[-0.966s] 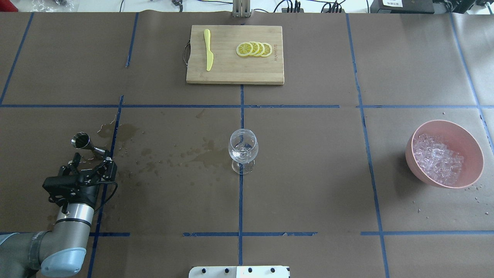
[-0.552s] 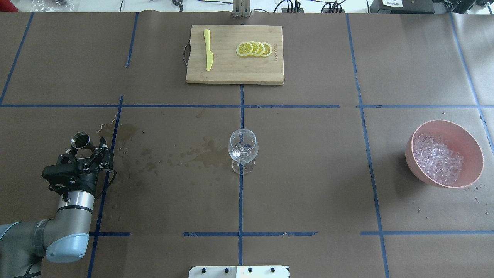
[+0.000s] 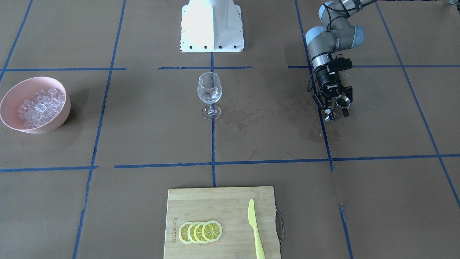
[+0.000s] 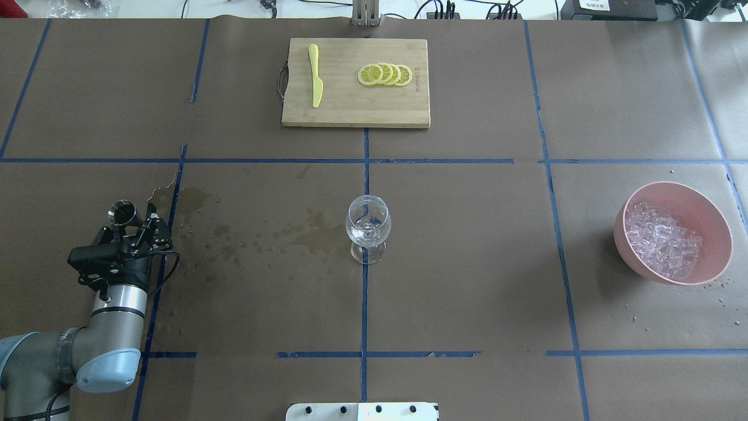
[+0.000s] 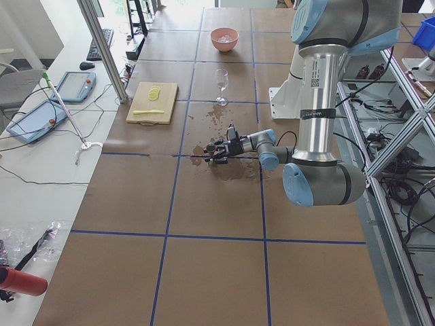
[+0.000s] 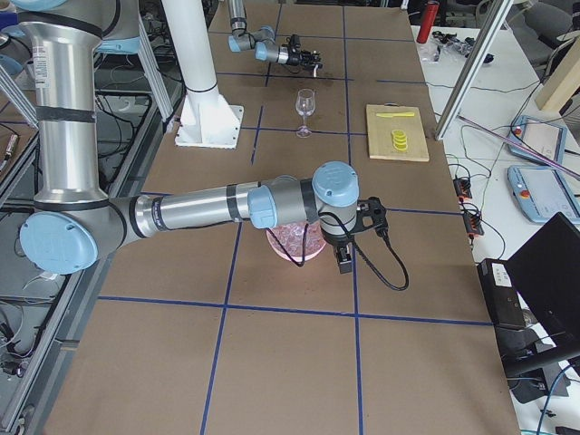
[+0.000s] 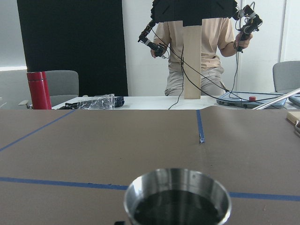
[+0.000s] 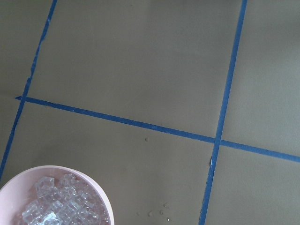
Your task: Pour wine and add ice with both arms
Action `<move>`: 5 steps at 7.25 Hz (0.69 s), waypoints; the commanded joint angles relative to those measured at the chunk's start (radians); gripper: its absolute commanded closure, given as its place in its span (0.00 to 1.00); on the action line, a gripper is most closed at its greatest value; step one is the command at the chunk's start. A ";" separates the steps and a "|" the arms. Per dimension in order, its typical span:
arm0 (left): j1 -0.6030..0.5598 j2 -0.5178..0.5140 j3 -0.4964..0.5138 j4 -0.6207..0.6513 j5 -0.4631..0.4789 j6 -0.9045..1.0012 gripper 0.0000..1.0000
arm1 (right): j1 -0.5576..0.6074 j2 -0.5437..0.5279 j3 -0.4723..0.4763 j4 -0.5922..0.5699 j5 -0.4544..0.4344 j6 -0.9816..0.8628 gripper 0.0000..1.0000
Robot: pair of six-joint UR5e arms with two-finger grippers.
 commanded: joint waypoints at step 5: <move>-0.008 -0.012 -0.015 -0.008 0.000 0.002 1.00 | 0.001 0.000 0.001 -0.001 0.000 0.000 0.00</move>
